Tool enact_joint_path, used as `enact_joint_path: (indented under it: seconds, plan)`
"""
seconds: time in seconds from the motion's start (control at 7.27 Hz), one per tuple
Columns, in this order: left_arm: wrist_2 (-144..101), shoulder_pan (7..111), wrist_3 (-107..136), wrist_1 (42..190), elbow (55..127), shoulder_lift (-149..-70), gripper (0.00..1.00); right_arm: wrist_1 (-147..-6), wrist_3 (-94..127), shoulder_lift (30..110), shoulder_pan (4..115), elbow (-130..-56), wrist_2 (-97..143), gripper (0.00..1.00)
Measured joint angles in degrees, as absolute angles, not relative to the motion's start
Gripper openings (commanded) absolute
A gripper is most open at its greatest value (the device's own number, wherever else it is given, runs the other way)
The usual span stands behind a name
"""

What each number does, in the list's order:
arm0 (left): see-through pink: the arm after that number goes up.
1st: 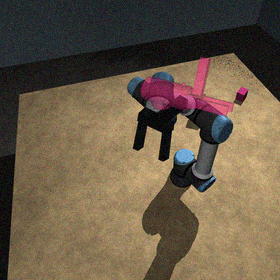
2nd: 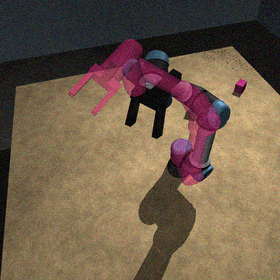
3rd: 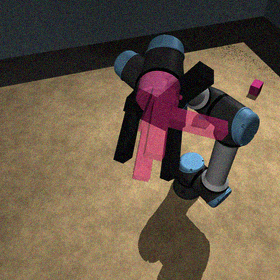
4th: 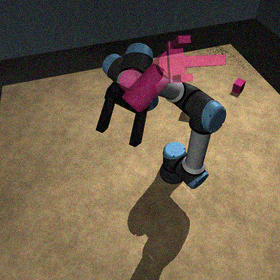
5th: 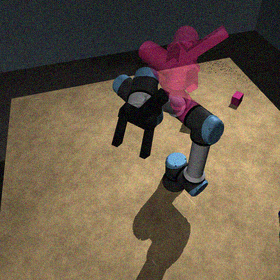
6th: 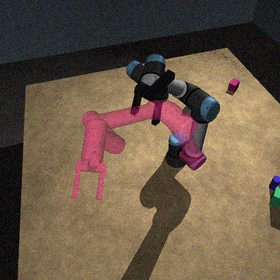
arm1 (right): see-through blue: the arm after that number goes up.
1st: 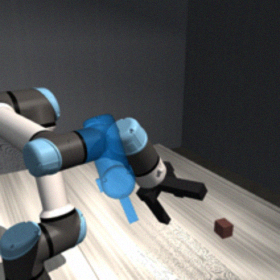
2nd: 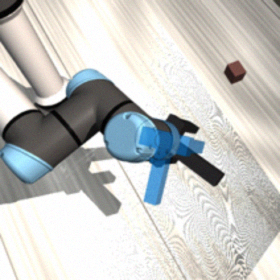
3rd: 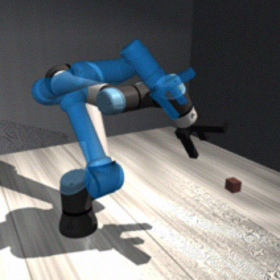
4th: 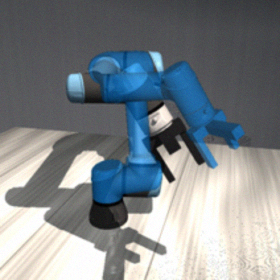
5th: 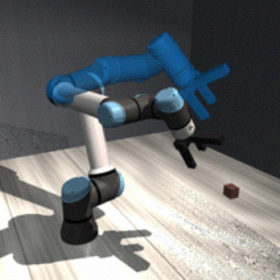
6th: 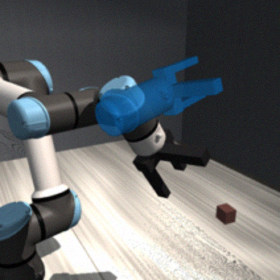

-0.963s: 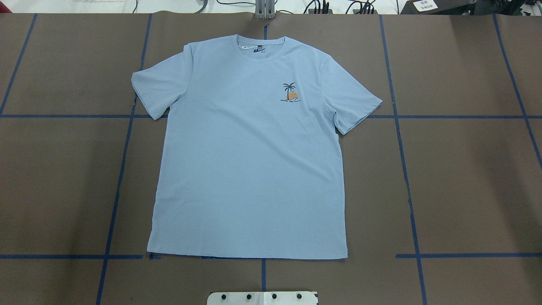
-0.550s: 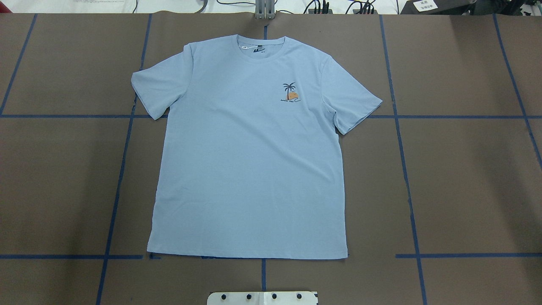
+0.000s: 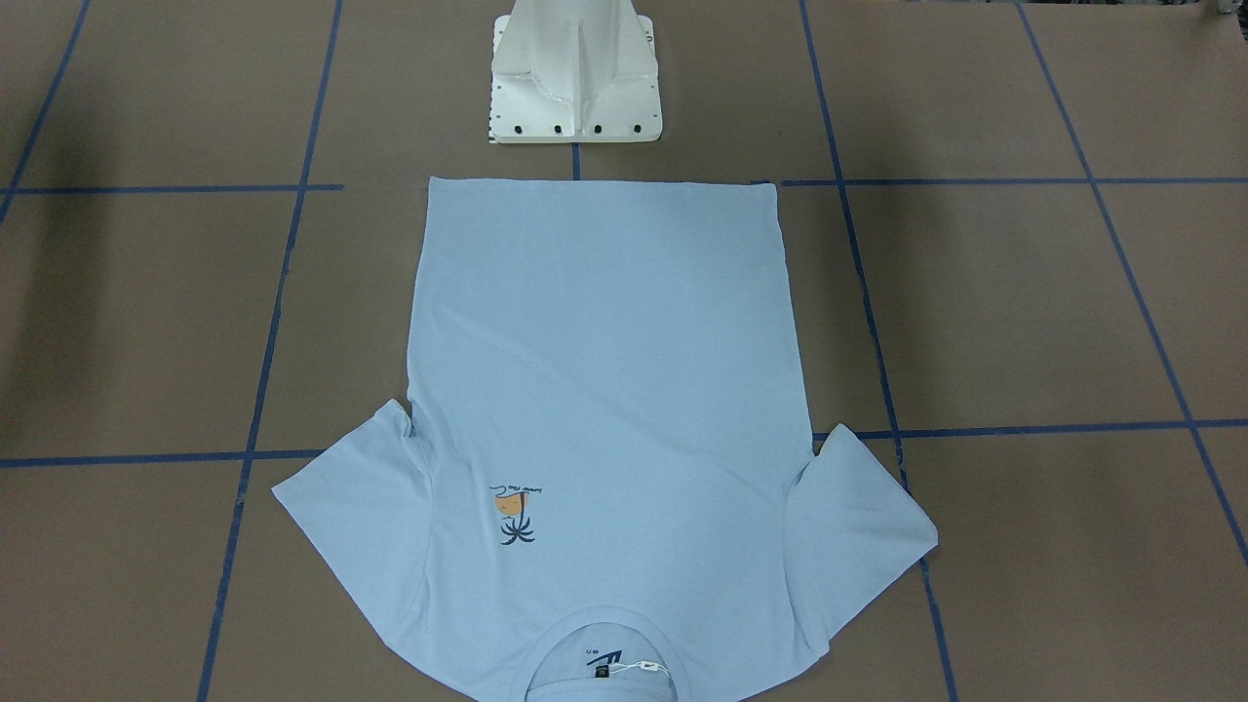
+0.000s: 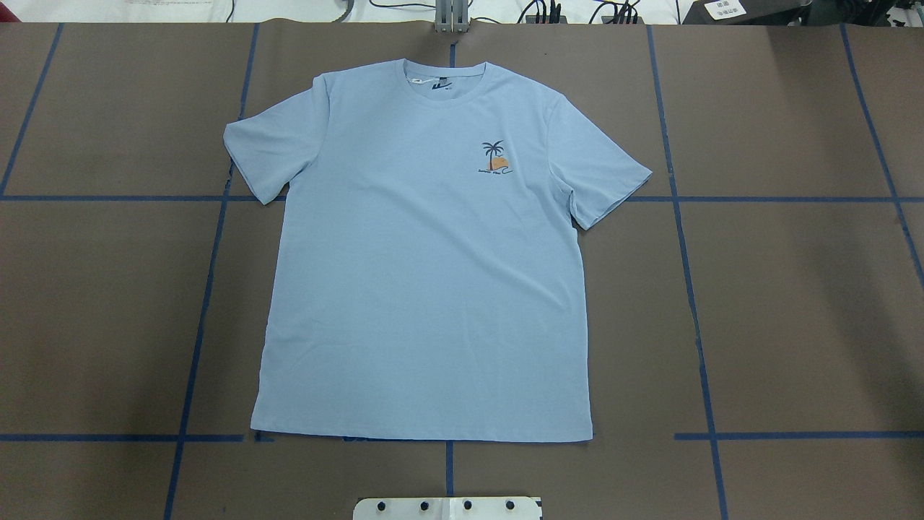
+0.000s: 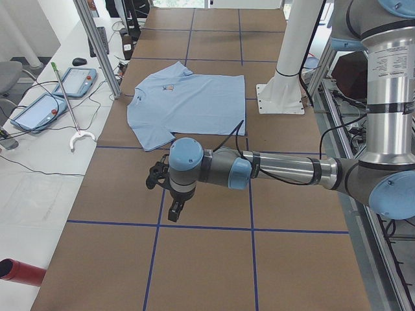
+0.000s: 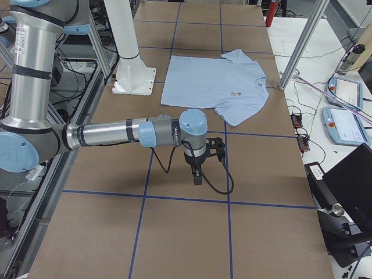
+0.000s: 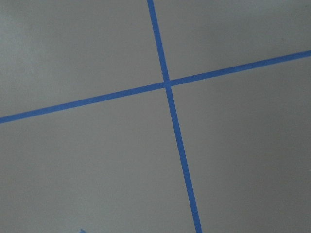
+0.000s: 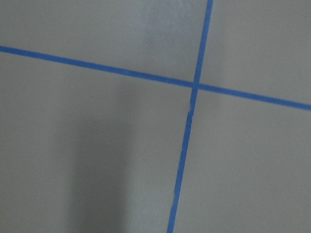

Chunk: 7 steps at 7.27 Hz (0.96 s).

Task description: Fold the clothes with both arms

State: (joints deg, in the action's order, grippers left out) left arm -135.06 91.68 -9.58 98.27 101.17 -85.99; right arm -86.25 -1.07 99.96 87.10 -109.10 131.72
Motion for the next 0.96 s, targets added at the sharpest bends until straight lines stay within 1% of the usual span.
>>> enact_joint_path:
  seconds: [0.14,0.41,0.69,0.83,0.96]
  plan:
    - [-134.89,91.74,-9.57,102.03,101.41,-87.79,1.00,-82.19,-0.87,98.40,87.10,-108.20,131.70,1.00]
    - [-134.85,92.03,-9.51,109.87,101.37,-89.12,1.00,-78.94,0.27,94.98,87.10,-105.34,133.28,1.00]
    - [-134.98,92.09,-9.49,112.01,101.69,-89.25,1.00,-78.08,5.15,90.12,86.00,-103.29,135.69,0.99]
    - [-135.04,92.10,-9.49,112.22,101.91,-89.24,1.00,-76.65,12.85,87.27,83.73,-102.25,135.87,0.97]
    - [-135.09,92.10,-9.49,112.29,102.09,-89.23,1.00,-72.56,22.50,85.34,80.32,-101.04,134.81,0.90]
